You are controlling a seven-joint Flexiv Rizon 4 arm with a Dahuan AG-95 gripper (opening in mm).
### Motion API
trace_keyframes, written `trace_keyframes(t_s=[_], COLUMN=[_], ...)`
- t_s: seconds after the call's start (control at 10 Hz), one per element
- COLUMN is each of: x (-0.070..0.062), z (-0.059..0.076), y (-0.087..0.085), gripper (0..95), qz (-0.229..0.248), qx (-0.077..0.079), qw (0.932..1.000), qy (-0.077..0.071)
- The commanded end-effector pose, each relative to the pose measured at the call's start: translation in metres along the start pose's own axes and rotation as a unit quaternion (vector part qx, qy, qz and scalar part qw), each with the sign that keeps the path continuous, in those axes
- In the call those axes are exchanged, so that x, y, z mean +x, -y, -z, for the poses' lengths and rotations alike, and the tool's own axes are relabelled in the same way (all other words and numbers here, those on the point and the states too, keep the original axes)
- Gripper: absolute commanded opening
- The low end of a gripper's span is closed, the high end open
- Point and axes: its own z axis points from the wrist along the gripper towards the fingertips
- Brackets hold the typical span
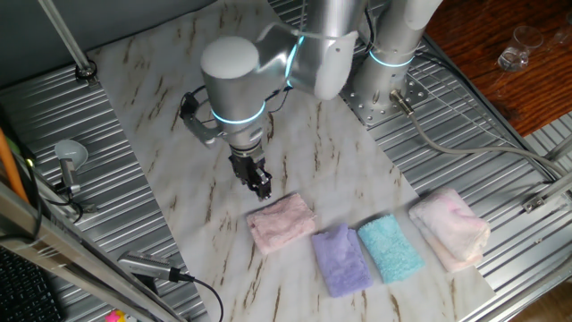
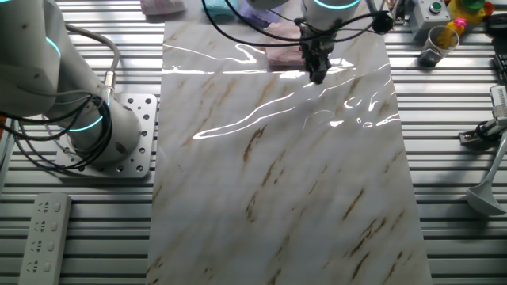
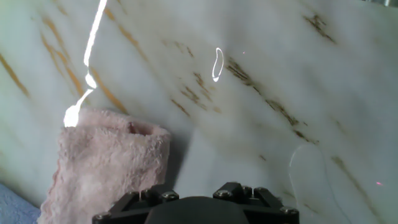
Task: Clean the table with a cloth
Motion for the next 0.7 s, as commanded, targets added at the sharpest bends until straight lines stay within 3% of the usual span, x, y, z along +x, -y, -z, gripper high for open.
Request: trace_keyframes(t_s=[0.1, 0.3, 0.4, 0.7], x=[-0.001, -0.003, -0.005, -0.007], z=[-0.001, -0.008, -0.014, -0.023], y=[0.000, -0.011, -0.026, -0.049], gripper=[57.0, 57.0, 57.0, 57.0], qz=[0.025, 0.017, 0.005, -0.019], qx=[-0.010, -0.021, -0.023, -0.036], qw=[0.9995, 0.9996, 0.9996, 0.9991], qy=[-0.016, -0.012, -0.014, -0.008])
